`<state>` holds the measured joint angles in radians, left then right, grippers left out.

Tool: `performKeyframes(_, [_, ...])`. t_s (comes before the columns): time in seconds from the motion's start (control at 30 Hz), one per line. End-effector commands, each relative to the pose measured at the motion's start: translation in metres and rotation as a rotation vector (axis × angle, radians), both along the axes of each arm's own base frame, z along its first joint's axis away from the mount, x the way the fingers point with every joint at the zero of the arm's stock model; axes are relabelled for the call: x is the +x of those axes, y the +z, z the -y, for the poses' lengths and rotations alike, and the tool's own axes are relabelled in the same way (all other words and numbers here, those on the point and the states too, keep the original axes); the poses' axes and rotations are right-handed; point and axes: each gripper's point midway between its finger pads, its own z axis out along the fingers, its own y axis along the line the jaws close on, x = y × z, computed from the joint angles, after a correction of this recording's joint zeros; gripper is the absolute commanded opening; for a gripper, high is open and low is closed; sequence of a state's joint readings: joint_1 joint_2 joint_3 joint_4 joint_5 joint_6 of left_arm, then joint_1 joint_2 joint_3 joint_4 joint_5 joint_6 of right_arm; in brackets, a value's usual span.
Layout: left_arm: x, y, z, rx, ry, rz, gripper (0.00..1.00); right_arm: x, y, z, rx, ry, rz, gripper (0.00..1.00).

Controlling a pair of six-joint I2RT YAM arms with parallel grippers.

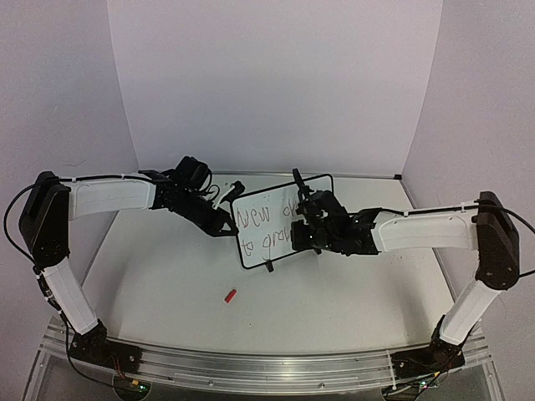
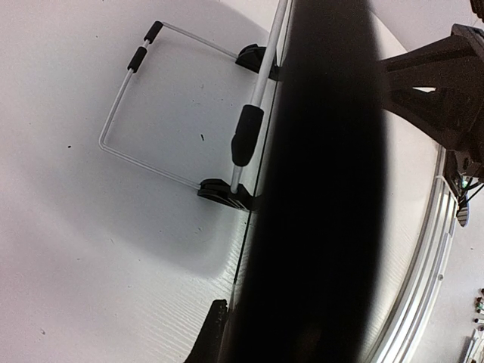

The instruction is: Write a sentence on the whiteboard

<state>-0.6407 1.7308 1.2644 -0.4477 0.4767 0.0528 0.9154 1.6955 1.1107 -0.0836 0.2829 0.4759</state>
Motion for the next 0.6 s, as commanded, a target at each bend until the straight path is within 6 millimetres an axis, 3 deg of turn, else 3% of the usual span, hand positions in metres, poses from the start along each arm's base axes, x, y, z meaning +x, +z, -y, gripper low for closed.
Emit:
performKeyframes(0.0, [0.002, 0.012, 0.003, 0.004, -0.010, 0.024, 0.00, 0.012, 0.011, -0.002, 0.016, -0.040, 0.042, 0.00])
performKeyframes(0.37, [0.002, 0.012, 0.003, 0.002, -0.011, 0.022, 0.00, 0.016, 0.052, 0.000, 0.054, -0.048, 0.118, 0.00])
performKeyframes(0.57, [0.002, 0.012, 0.003, 0.002, -0.012, 0.023, 0.00, 0.017, 0.058, 0.000, 0.057, -0.047, 0.130, 0.00])
